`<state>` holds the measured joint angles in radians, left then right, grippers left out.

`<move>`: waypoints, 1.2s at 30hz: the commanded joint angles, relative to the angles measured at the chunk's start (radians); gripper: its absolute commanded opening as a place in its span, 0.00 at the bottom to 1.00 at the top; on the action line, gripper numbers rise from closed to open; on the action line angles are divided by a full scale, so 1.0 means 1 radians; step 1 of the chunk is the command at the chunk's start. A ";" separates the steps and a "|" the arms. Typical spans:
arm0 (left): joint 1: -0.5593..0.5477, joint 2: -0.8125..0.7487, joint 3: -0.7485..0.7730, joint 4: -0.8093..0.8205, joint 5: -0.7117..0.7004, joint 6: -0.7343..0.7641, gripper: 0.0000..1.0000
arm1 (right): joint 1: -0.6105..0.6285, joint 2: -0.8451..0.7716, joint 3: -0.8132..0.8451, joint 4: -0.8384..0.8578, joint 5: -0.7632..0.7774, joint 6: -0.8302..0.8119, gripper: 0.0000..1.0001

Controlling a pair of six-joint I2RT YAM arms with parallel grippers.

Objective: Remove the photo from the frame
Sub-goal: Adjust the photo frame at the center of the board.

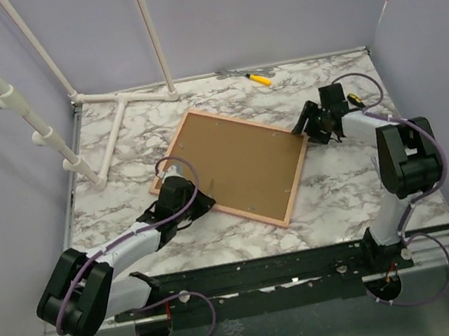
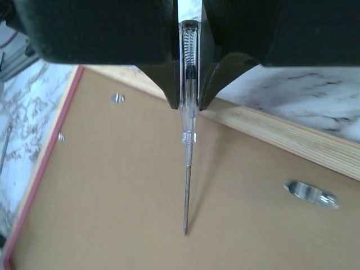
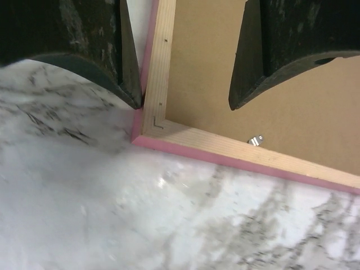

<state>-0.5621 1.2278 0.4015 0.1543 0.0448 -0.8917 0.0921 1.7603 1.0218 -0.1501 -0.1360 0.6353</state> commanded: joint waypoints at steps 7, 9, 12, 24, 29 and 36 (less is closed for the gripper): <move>-0.093 0.005 0.080 -0.032 0.140 0.014 0.00 | -0.001 0.112 0.219 -0.004 -0.129 -0.051 0.74; -0.104 0.000 0.100 -0.036 0.161 0.026 0.00 | -0.002 0.069 0.188 -0.014 -0.096 -0.055 0.79; -0.108 -0.016 0.137 -0.068 0.171 0.061 0.00 | -0.002 -0.011 0.118 -0.023 -0.077 -0.068 0.82; -0.110 0.006 0.272 -0.148 0.257 0.221 0.00 | 0.089 -0.217 -0.195 -0.018 -0.067 -0.046 0.63; -0.110 0.009 0.290 -0.153 0.251 0.246 0.00 | 0.202 -0.191 -0.152 -0.124 0.139 -0.017 0.62; -0.109 0.015 0.302 -0.184 0.247 0.277 0.00 | 0.253 -0.154 -0.137 -0.180 0.224 -0.012 0.49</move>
<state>-0.6689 1.2308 0.6678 -0.0029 0.2695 -0.6590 0.3405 1.5772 0.8688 -0.2623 -0.0074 0.6132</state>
